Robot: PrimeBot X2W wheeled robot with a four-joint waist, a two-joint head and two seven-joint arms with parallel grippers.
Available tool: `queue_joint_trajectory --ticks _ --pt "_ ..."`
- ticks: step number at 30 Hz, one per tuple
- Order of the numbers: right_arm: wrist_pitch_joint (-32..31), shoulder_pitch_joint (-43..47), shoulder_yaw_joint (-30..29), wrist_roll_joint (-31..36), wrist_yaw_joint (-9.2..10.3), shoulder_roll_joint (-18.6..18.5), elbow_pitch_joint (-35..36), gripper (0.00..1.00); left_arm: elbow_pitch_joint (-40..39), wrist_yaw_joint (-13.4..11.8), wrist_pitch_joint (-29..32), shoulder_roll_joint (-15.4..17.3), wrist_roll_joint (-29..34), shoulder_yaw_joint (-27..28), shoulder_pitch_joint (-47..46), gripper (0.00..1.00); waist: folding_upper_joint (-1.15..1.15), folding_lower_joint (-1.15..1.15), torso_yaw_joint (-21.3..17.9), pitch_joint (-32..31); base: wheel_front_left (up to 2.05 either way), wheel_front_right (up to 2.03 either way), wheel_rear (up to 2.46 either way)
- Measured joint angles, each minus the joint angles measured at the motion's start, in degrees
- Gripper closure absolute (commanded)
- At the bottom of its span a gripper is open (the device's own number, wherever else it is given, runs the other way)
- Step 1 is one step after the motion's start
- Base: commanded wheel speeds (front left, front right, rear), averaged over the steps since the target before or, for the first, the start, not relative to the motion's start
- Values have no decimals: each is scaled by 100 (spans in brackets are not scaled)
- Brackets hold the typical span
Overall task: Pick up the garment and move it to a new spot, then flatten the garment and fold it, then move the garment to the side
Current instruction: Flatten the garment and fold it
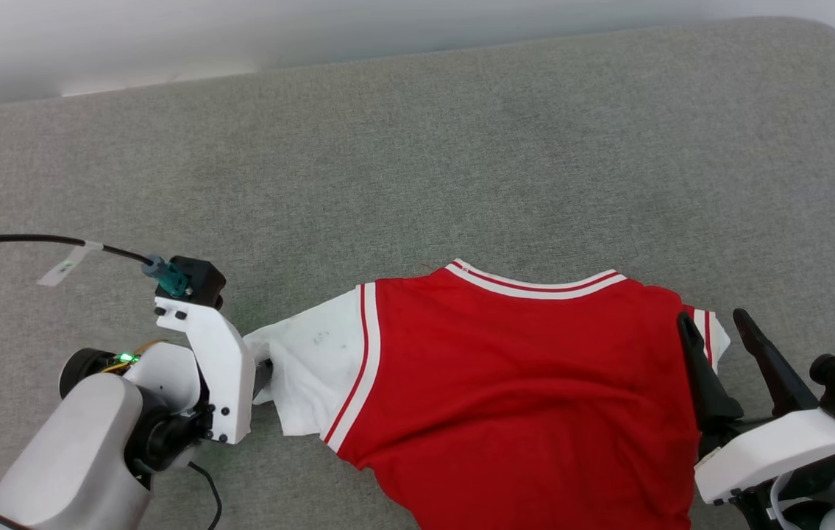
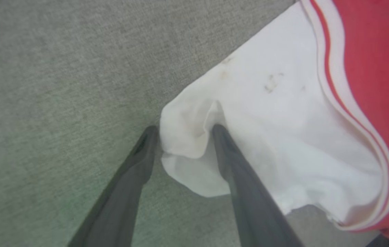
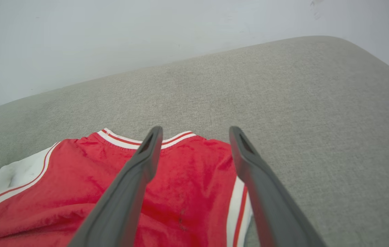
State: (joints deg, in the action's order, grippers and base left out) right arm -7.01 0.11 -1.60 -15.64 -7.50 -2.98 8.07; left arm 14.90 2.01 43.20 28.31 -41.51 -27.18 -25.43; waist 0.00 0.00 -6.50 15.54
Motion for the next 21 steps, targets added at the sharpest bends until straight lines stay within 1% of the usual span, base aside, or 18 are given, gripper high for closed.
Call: queue_joint_trajectory --ticks 3,6,9,12,14,18,21 --pt "0 -5 -40 -37 0 0 -66 0 41 16 -159 -63 9 -30 32 100 0 0 4 -61 0 0 0" --pt "-19 -4 -144 -46 0 0 -78 0 75 -10 -586 -126 115 15 91 100 0 0 30 -159 0 0 0" --pt "-101 -2 -294 -81 0 2 -110 0 25 -168 -1042 -131 222 175 158 100 0 0 72 -296 0 0 0" --pt "-261 8 -526 -170 0 4 -145 0 -130 -381 -1415 -54 315 378 200 100 0 0 136 -446 0 0 0" --pt "-428 6 -672 -200 0 1 -176 0 -296 -527 -1622 -24 375 504 253 100 0 0 205 -521 0 0 0" --pt "-953 -65 -934 -307 1 -91 -333 0 -636 -722 -1857 69 411 706 332 100 0 0 364 -602 0 0 0" --pt "-1513 -289 -1102 -411 1 -344 -552 0 -868 -806 -1952 124 413 777 420 100 0 0 474 -611 0 0 0"
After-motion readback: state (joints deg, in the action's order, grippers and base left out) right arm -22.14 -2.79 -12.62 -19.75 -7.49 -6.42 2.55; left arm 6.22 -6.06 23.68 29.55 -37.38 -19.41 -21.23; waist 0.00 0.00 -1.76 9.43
